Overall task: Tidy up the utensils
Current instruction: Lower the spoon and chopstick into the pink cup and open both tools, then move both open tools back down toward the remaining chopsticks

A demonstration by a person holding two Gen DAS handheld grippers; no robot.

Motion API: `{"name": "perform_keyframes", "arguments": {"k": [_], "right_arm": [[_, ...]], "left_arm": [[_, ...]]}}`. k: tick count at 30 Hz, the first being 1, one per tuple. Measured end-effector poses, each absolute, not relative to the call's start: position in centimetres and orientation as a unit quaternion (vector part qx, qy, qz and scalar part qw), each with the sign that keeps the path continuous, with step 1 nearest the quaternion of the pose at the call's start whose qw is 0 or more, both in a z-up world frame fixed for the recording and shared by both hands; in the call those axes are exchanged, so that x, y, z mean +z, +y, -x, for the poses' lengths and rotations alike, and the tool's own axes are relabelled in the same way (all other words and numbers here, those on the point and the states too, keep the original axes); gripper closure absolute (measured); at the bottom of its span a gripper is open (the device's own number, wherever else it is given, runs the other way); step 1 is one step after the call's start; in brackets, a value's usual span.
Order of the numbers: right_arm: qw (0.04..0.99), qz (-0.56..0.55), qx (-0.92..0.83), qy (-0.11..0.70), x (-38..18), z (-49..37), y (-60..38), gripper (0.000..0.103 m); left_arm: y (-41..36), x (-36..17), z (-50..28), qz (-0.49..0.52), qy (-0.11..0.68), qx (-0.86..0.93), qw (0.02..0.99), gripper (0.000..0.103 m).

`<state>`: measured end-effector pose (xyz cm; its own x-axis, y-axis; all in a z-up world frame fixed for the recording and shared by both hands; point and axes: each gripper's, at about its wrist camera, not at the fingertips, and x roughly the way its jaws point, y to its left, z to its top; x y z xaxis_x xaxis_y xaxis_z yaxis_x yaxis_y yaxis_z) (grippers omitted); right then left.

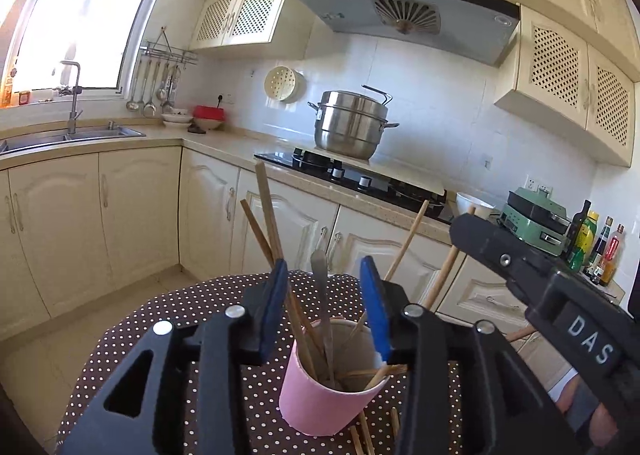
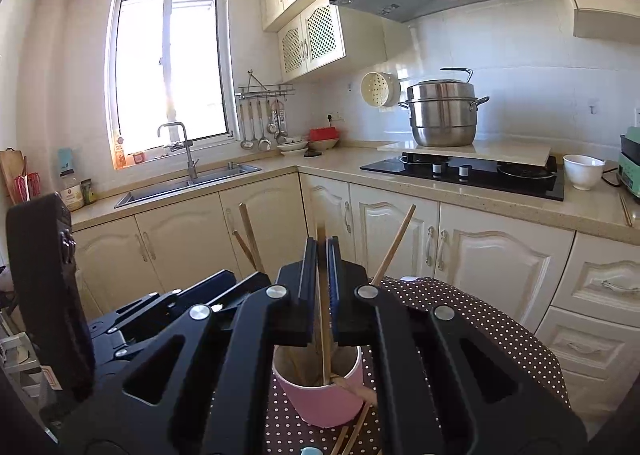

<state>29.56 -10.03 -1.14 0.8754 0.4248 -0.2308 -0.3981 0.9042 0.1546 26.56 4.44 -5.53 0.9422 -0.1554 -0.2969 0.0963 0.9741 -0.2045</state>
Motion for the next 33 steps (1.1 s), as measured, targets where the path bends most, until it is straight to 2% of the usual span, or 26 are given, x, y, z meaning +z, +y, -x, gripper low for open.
{"name": "perform_keyframes", "arguments": {"k": [4,6,8,10,23,33], "right_arm": [[0.968,-0.048,0.21,0.132,-1.0,-29.2,-10.0,0.095],[0.968,-0.049,0.207,0.13,-0.9,-29.0,-10.1,0.085],[0.97,-0.051,0.202,0.124,-0.8,-28.6,-10.4,0.06],[0.972,-0.055,0.199,0.115,-0.5,-28.1,-10.7,0.053],[0.979,-0.045,0.164,0.117,0.1,-24.9,-12.9,0.045],[0.974,-0.043,0.137,0.177,-3.7,-22.8,-15.7,0.045]], "left_arm": [[4.5,-4.9,-25.9,0.093,0.154,-0.064,0.982,0.061],[4.5,-4.7,-25.6,0.092,0.153,-0.064,0.982,0.059],[4.4,-4.4,-25.2,0.09,0.152,-0.064,0.982,0.058],[4.3,-4.2,-24.8,0.088,0.151,-0.064,0.983,0.057],[3.2,-3.6,-21.1,0.072,0.175,-0.066,0.98,0.045],[2.1,-8.5,-19.8,0.082,0.314,-0.086,0.942,0.045]]}}
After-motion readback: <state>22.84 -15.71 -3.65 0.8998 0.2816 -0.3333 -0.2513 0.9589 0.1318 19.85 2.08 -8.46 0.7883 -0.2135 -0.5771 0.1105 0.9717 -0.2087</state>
